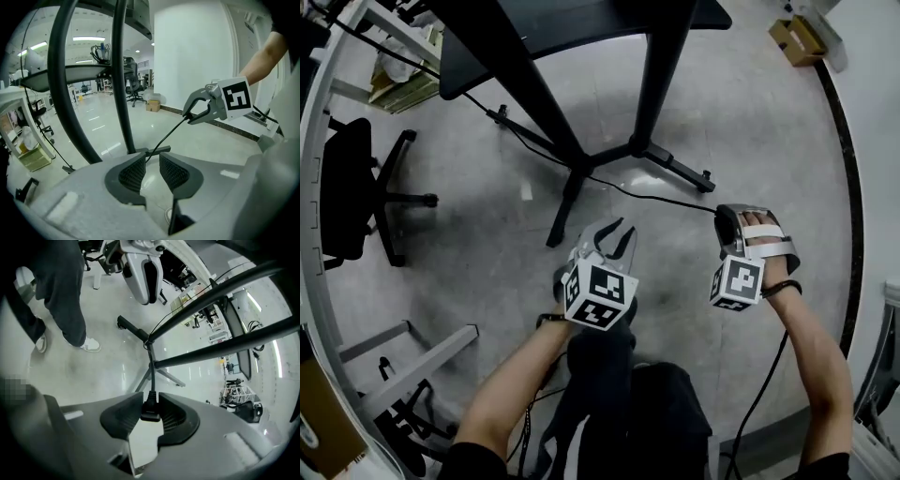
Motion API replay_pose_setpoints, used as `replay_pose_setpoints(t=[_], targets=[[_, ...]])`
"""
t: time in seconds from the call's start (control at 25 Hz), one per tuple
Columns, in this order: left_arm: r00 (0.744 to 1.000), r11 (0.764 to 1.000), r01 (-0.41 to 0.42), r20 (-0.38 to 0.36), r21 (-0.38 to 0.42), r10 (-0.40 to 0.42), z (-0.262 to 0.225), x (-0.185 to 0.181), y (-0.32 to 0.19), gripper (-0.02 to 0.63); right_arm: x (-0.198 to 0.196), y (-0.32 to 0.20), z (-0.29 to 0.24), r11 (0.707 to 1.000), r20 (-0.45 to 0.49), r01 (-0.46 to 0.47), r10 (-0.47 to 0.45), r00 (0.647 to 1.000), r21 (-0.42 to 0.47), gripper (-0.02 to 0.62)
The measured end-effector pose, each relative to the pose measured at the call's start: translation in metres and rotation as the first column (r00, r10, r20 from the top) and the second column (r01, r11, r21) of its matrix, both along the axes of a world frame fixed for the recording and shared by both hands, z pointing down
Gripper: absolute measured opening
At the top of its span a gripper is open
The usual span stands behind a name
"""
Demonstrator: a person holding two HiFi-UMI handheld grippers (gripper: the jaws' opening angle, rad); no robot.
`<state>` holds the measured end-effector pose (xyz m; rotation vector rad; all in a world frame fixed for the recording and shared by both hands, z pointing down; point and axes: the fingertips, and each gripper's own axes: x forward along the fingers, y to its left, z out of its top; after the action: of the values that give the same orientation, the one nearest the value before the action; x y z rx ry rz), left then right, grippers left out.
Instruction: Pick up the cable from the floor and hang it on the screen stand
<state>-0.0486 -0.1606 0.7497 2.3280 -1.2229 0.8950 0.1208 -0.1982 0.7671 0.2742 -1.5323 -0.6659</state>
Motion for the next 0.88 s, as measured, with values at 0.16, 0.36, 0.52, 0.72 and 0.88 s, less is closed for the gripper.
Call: replay_pose_setpoints(t=[0.16,0.36,0.52,0.72,0.88], targets=[[1.000,1.000,0.009,-0.001,0.030,-0.009,-0.052,-0.002,0.008,0.097,-0.009,0.008,-0.073,0.999,0.036,0.025,-0.027,0.999,0.044,0.103],[1.000,0.995,0.016,0.001,0.099,-0.017,-0.124,-0.007,0.027,0.097,-0.023,0.027,-0.163,0.992,0.081,0.067,-0.076,0.994,0.107,0.103],[1.000,0.989,0.030,0.001,0.146,-0.030,-0.171,-0.011,0.042,0.097,-0.027,0.044,-0.229,0.984,0.074,0.088,-0.100,0.992,0.153,0.103],[0.999,0.978,0.047,-0.005,0.202,-0.047,-0.224,-0.013,0.055,0.098,-0.039,0.060,-0.328,0.968,0.113,0.111,-0.139,0.984,0.226,0.103],[0.999,0.971,0.042,-0.023,0.236,-0.038,-0.258,-0.008,0.074,0.114,-0.050,0.081,-0.416,0.959,0.197,0.081,-0.138,0.971,0.273,0.103]])
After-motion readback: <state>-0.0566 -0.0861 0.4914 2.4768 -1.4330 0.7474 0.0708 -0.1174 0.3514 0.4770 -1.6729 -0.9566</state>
